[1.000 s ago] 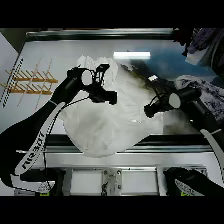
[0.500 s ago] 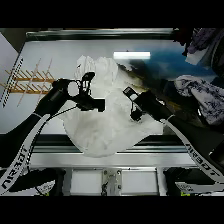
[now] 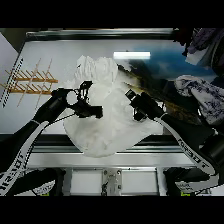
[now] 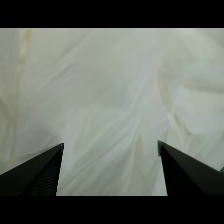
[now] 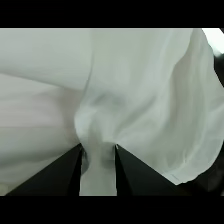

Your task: Fold the clothes and pants, and hang the long-sleeved shirts on hangers.

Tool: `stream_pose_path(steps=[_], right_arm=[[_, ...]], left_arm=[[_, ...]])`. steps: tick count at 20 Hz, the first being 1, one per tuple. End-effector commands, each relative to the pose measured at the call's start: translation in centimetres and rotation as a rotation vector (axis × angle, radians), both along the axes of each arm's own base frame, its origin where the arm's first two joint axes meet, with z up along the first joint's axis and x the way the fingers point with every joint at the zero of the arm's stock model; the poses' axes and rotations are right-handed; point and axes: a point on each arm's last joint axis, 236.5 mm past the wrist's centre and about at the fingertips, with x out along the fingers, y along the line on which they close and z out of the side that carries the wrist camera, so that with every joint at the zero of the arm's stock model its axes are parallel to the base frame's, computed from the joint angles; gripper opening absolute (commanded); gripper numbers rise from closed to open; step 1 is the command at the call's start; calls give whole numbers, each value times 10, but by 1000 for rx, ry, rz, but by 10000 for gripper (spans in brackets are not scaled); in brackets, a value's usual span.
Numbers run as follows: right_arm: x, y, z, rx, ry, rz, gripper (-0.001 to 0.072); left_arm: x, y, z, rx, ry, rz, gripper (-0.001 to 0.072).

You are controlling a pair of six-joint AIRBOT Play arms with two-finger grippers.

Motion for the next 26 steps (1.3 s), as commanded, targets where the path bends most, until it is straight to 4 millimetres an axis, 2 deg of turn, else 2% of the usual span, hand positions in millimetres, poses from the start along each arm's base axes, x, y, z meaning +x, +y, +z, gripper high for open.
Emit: stream_pose_path(steps=[1,2,3,7,11,15,18,21,24,26], right_arm=[[4,-5,14,-13,-33,-5,219],[5,-4,24,2,-55,-5,77],[6,-3,35,19,-82,-9,18],[5,1,79,110,-180,-46,18],[-16,3,121,215,-224,-97,18],[-37,18,152,362,-242,-120,18],[-41,19,168,404,-273,-122,18],[-45,21,177,437,-287,-120,18],[-51,27,181,474,-282,-122,18],[-53,29,182,490,-278,-122,18]], left_arm=[[1,0,-1,-2,-4,4,637],[1,0,-1,-2,-4,4,637],[1,0,-1,-3,-5,4,637],[5,-12,4,-61,-16,29,637],[16,-36,17,-157,-55,69,636],[24,-86,30,-184,-83,-21,636],[27,-118,18,-134,-71,-89,636],[31,-124,-5,-18,-39,-107,636],[36,-136,-21,12,-16,-114,637],[36,-137,-32,39,22,-122,637]])
